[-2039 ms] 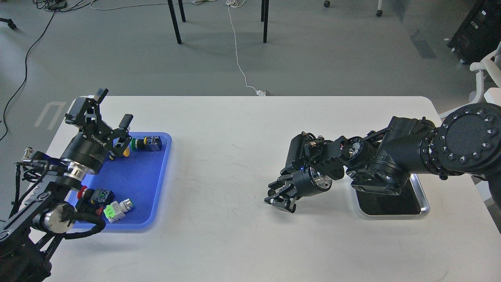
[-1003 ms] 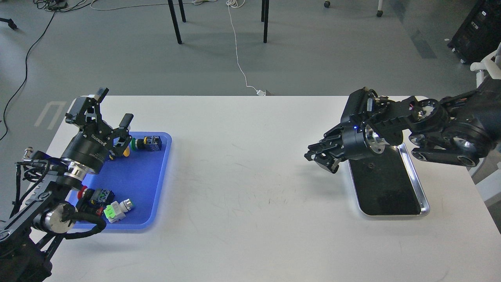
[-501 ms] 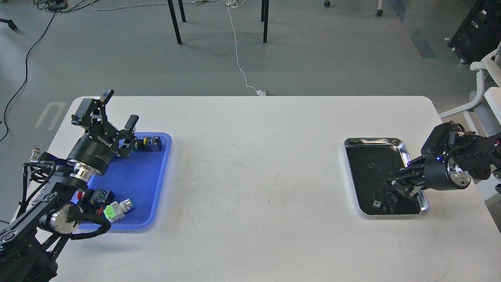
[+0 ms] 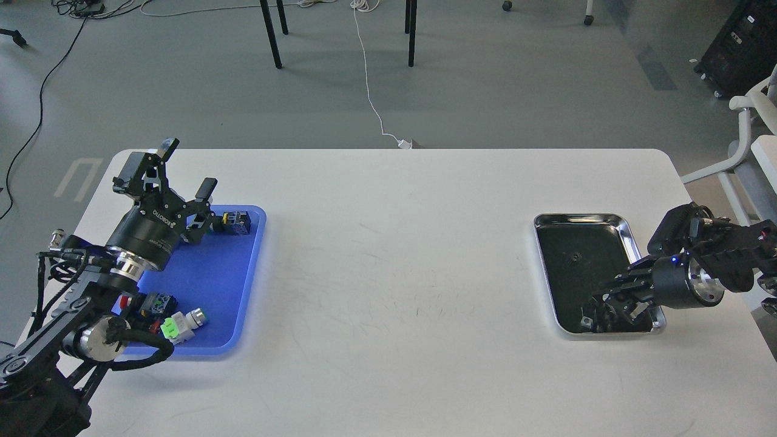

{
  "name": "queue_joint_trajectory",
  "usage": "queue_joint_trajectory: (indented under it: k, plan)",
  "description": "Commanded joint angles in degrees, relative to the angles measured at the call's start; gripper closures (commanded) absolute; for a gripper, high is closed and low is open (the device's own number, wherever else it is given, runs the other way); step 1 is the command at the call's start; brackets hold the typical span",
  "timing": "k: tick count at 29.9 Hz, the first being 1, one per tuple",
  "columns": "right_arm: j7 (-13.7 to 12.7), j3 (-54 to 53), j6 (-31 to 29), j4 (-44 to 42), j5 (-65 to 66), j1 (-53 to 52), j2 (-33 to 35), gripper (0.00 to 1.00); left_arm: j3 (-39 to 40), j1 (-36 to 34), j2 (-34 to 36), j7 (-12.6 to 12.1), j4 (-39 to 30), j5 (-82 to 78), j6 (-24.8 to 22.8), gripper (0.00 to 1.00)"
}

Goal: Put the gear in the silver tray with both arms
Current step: 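Carry the gear into the silver tray and open the right gripper, then raise and retract the right gripper from the silver tray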

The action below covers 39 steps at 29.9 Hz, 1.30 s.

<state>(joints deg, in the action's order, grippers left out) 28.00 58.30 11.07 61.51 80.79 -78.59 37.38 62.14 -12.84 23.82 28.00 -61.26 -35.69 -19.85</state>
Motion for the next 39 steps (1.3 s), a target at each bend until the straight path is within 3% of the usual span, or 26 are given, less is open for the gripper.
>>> queue_joint_trajectory:
  k: [1,6,8,10,16,23,29,35,39]
  plan:
    - [0.0,-0.2,0.1,0.1,0.0,0.0,0.1,0.62,0.0,-0.1,0.0,0.0,0.0,0.0,0.0,0.02]
    - [0.0,-1.0,0.4,-0.1,-0.3,0.0,0.2,0.48,0.0,-0.1,0.0,0.0,-0.1,0.0,0.1,0.02]
    - [0.0,-2.6,0.5,0.1,-0.5,0.1,0.2,0.29,0.0,-0.1,0.0,0.0,-0.1,0.0,0.0,0.02]
    - [0.0,-4.6,0.5,0.1,-0.8,0.2,0.2,0.03,0.0,-0.1,0.1,0.0,-0.1,0.0,0.0,0.02]
    - [0.0,-17.4,0.4,0.6,-6.7,1.2,2.4,0.03,-0.2,-0.1,0.1,0.0,-0.1,0.0,0.0,0.02]
    - [0.0,-44.0,0.3,1.3,-32.9,15.2,1.0,0.03,-0.3,0.1,-0.1,0.0,-0.1,0.0,0.0,0.02]
    - [0.0,-64.3,-0.4,1.5,-52.5,27.6,-5.5,0.03,-0.6,0.3,-1.7,0.0,-0.1,-1.3,0.9,0.02]
    - [0.0,-72.9,-0.6,1.5,-70.0,32.3,-12.7,0.03,-0.6,-0.7,-5.4,0.0,-0.1,-3.3,2.6,0.02]
    - [0.0,-73.6,-0.9,1.2,-73.2,33.1,-15.4,0.02,-0.4,-1.7,-5.5,0.0,0.3,-3.3,2.8,0.02]
